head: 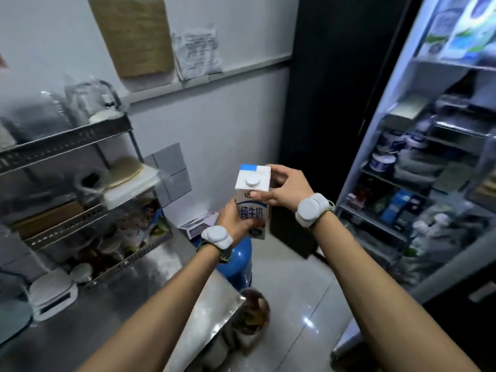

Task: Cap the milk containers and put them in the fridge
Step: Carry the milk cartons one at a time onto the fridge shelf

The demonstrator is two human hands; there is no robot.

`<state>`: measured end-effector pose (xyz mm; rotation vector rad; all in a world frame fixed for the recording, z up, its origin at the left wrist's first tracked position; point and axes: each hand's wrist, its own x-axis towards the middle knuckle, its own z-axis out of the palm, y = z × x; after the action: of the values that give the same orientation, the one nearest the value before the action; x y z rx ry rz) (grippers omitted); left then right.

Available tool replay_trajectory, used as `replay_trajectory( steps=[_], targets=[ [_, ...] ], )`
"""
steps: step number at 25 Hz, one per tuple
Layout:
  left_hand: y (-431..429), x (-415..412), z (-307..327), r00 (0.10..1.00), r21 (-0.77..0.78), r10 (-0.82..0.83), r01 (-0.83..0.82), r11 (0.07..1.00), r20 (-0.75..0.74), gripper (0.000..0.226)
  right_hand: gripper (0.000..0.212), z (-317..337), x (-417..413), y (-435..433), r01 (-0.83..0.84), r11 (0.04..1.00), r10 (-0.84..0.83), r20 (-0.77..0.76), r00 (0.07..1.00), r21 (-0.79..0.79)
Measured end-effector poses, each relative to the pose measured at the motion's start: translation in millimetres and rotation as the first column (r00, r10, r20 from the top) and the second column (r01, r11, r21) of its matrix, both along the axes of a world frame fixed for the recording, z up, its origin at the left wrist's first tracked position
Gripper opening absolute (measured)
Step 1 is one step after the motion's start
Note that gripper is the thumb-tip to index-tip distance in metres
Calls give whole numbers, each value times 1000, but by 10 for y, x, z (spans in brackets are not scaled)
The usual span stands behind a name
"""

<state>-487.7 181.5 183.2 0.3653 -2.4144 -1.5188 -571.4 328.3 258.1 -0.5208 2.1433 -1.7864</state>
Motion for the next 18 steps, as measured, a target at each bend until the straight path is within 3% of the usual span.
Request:
replay_trajectory(
  steps=[6, 12, 18],
  targets=[
    [819, -1141, 357, 984, -33, -174, 173, 984, -39, 58, 77, 346, -819, 970, 165, 985, -168, -57, 984, -54],
    [1565, -2141, 559, 961, -90, -270, 265, 960, -55, 57, 59, 510, -1630, 1772, 269, 959, -277, -97, 956, -89],
    [1789, -2821, 696, 929, -103, -364, 356, 929, -63, 58, 68, 581, -2167, 2021, 370, 918, -382, -67, 922, -140]
  ],
)
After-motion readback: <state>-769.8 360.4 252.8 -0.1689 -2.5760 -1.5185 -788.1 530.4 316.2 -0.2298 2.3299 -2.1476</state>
